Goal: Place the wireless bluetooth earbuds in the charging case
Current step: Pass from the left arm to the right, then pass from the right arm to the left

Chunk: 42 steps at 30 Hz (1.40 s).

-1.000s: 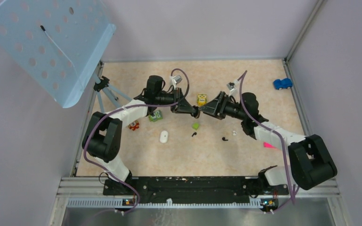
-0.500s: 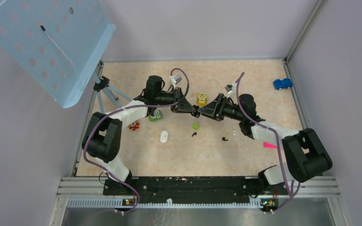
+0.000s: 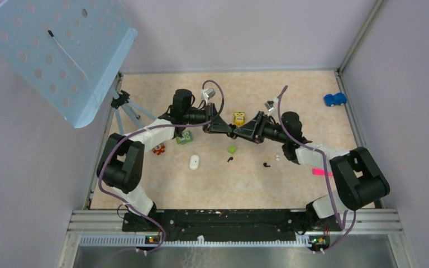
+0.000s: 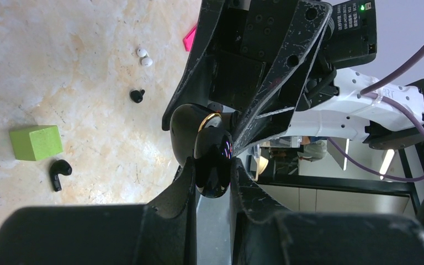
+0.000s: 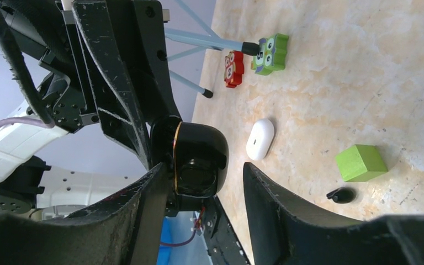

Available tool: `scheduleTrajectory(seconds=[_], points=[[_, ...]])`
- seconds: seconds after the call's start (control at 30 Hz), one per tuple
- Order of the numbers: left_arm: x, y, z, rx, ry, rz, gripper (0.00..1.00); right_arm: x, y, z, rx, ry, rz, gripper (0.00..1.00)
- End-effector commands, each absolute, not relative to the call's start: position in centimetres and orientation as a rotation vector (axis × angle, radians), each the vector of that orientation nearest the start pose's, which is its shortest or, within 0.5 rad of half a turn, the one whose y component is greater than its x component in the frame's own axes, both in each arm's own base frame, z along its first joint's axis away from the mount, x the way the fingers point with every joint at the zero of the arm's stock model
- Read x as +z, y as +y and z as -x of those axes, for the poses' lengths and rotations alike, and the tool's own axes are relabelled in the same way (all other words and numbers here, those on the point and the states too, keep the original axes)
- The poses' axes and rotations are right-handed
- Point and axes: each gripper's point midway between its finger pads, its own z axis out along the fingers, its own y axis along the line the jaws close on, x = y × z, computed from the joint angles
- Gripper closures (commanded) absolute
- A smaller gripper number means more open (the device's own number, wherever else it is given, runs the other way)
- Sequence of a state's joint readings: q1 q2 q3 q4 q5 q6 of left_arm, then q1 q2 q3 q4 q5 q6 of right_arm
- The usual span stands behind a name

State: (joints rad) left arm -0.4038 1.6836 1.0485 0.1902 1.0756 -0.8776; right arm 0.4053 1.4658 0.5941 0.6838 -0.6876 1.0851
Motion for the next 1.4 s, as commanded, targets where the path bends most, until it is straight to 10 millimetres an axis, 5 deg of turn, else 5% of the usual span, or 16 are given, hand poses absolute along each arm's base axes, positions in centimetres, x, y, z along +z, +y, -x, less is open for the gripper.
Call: scheduleTrajectory(seconds=[0.0,0.37,0.5,1.03,1.13,1.37], points=[[22.14,-30.67,-28.57,-1.843,2.167,-0.361,1.00,18.98,28.28,-28.90,1.671,1.963,-0.033,0.49],[22.07,-30.67,-28.37,-1.865,2.172,-0.358,0.99,19.33,28.42,-28.51,1.728,1.928,-0.041,0.71],[21.83,-30.67,-28.34,-1.871,2.186,-0.347,0.81,19.30,28.31,-28.61,1.716,1.925,-0.046,0.76],[21.67,-30.64,-28.47,-1.875,2.193,-0.337,0.50,18.99,28.25,-28.60,1.705,1.937,-0.048,0.78],[21.64,-30.54,-28.57,-1.870,2.193,-0.330,0.52,18.93,28.24,-28.56,1.706,1.938,-0.048,0.78],[21.61,-30.21,-28.97,-1.846,2.196,-0.298,0.79,18.76,28.23,-28.56,1.702,1.944,-0.048,0.78]])
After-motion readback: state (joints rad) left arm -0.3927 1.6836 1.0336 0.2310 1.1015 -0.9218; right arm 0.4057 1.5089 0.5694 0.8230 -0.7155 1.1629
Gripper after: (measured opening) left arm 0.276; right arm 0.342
